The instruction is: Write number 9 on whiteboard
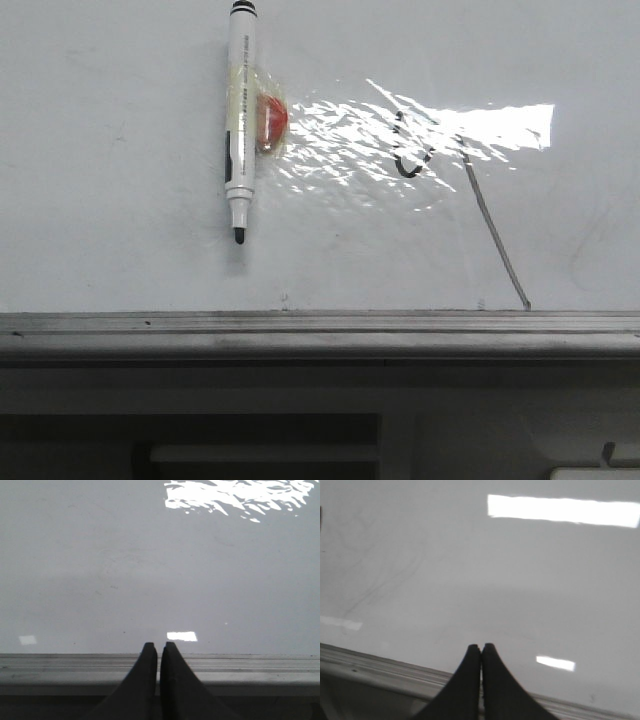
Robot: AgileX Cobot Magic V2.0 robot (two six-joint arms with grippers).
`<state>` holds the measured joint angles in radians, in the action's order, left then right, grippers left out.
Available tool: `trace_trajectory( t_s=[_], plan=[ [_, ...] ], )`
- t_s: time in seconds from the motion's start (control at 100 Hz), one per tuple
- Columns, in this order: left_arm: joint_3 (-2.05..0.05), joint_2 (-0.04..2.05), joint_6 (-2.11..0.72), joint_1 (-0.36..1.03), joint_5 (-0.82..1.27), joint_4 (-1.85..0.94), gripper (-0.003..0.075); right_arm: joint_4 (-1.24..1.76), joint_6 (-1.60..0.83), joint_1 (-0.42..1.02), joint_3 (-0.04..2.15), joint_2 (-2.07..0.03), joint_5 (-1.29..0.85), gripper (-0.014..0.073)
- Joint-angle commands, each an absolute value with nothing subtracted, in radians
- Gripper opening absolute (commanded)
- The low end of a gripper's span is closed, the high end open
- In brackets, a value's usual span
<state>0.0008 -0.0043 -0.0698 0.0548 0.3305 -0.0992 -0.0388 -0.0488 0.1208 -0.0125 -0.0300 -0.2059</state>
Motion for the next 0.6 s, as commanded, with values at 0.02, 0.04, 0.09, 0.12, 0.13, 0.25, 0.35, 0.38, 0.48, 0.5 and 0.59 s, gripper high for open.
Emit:
trace_trajectory(
  t_s=[0.02, 0.04, 0.09, 0.12, 0.13, 0.25, 0.35, 0.38, 0.48, 0.5, 0.59],
  plan=[
    [0.019, -0.027, -0.059, 0.052, 0.277, -0.100, -0.0020, -0.053, -0.042, 0.052, -0.039, 0.026, -0.235, -0.0061],
    [0.019, -0.025, -0.059, 0.052, 0.277, -0.100, -0.0020, -0.055, -0.042, 0.046, -0.039, 0.021, -0.243, -0.0061],
    [0.019, -0.025, -0.059, 0.052, 0.277, -0.100, -0.0020, -0.055, -0.042, 0.037, -0.039, 0.018, -0.261, -0.0061],
    [0.019, -0.025, -0.059, 0.052, 0.277, -0.100, -0.0020, -0.055, -0.042, 0.036, -0.039, 0.023, -0.276, -0.0061],
    [0.019, -0.025, -0.059, 0.052, 0.277, -0.100, -0.0020, -0.055, -0.042, 0.036, -0.039, 0.025, -0.280, -0.0061],
    [0.019, -0.025, -0.059, 0.052, 0.277, -0.100, -0.0020, -0.055, -0.042, 0.036, -0.039, 0.027, -0.295, -0.0061],
    [0.019, -0.025, -0.059, 0.052, 0.277, -0.100, -0.0020, -0.062, -0.042, 0.036, -0.039, 0.027, -0.295, -0.0061],
    [0.019, -0.025, -0.059, 0.052, 0.277, -0.100, -0.0020, -0.064, -0.042, 0.036, -0.039, 0.027, -0.295, -0.0061],
    [0.019, -0.025, -0.059, 0.052, 0.277, -0.100, -0.0020, -0.065, -0.042, 0.036, -0.039, 0.027, -0.295, -0.0061],
    [0.019, -0.025, -0.059, 0.052, 0.277, -0.100, -0.0020, -0.065, -0.042, 0.036, -0.039, 0.027, -0.295, -0.0061],
    [0.019, -0.025, -0.059, 0.052, 0.277, -0.100, -0.0020, -0.065, -0.042, 0.036, -0.039, 0.027, -0.295, -0.0061]
  ],
)
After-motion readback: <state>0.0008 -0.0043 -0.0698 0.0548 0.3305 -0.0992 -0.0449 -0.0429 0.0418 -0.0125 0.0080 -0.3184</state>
